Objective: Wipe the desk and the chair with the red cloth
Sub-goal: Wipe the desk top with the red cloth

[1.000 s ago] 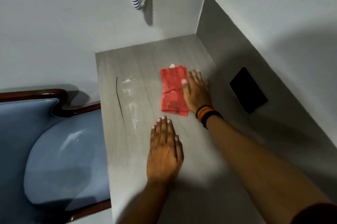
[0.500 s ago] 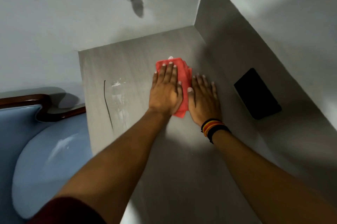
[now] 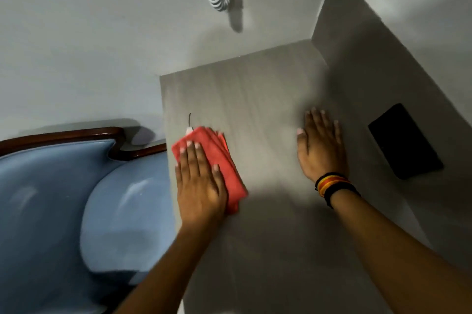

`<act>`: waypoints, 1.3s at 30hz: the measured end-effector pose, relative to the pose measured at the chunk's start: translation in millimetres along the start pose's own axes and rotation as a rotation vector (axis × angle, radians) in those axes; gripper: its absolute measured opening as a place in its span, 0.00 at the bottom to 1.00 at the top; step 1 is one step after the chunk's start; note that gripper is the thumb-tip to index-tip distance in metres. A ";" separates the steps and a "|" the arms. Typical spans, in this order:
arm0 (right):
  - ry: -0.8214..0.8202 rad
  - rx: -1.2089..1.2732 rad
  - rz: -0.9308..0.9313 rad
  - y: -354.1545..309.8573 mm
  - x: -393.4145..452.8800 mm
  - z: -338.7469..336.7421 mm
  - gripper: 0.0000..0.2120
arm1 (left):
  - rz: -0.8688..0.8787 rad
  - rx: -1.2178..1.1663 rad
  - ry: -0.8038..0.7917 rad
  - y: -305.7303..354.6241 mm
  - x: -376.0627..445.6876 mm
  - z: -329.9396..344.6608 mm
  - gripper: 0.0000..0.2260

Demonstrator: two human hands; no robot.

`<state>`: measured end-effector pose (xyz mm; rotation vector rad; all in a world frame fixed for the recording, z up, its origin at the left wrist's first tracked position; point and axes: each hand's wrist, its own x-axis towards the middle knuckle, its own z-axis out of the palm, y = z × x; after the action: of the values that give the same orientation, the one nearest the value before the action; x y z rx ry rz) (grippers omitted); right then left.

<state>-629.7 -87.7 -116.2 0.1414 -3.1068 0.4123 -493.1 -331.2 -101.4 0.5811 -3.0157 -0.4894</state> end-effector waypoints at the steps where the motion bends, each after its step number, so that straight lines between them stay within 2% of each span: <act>1: 0.004 0.000 -0.001 0.2 0.1 -0.1 0.31 | -0.003 0.031 -0.048 -5.6 -17.5 -0.5 0.31; 3: 0.017 0.005 0.000 0.8 0.0 1.1 0.31 | -0.046 0.070 -0.117 -4.3 -13.1 -1.8 0.35; 6: 0.028 0.007 -0.005 3.9 1.6 4.9 0.30 | -0.146 0.080 -0.085 14.6 49.4 -2.0 0.39; 10: 0.053 0.014 0.000 5.7 2.2 9.8 0.30 | -0.086 0.102 -0.072 10.7 138.0 -5.5 0.36; 12: 0.063 0.019 -0.005 5.6 1.1 10.3 0.30 | -0.056 0.106 -0.057 7.3 156.3 -7.6 0.36; 14: 0.074 0.016 -0.013 5.7 1.8 9.9 0.31 | -0.044 0.080 -0.017 6.4 138.1 -5.3 0.34; 19: 0.078 0.016 -0.022 5.8 1.5 10.5 0.31 | 0.067 0.075 -0.022 -11.3 3.3 5.2 0.34; 22: 0.092 0.003 -0.031 6.0 0.5 12.2 0.31 | 0.120 0.073 -0.062 -20.1 21.5 1.9 0.34; 25: 0.095 0.006 -0.032 7.0 0.7 12.1 0.30 | 0.200 0.102 -0.089 -25.4 88.3 -3.2 0.34; 30: 0.118 0.031 -0.030 7.8 0.5 14.0 0.29 | 0.161 0.104 -0.089 -18.9 174.1 -10.4 0.34; 32: 0.108 0.031 -0.027 6.7 -0.5 11.7 0.30 | 0.139 0.071 -0.060 -14.7 157.4 -9.8 0.33; 35: 0.092 0.032 -0.033 3.3 -0.6 8.2 0.30 | 0.138 0.050 -0.023 -16.7 87.1 -3.4 0.34; 39: 0.092 0.023 -0.032 5.3 -3.3 9.2 0.30 | 0.207 0.020 -0.085 -19.9 61.8 -6.8 0.34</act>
<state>-626.8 -84.8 -126.5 0.1670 -3.0067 0.4403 -542.9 -373.4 -102.9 0.2504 -3.1165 -0.4849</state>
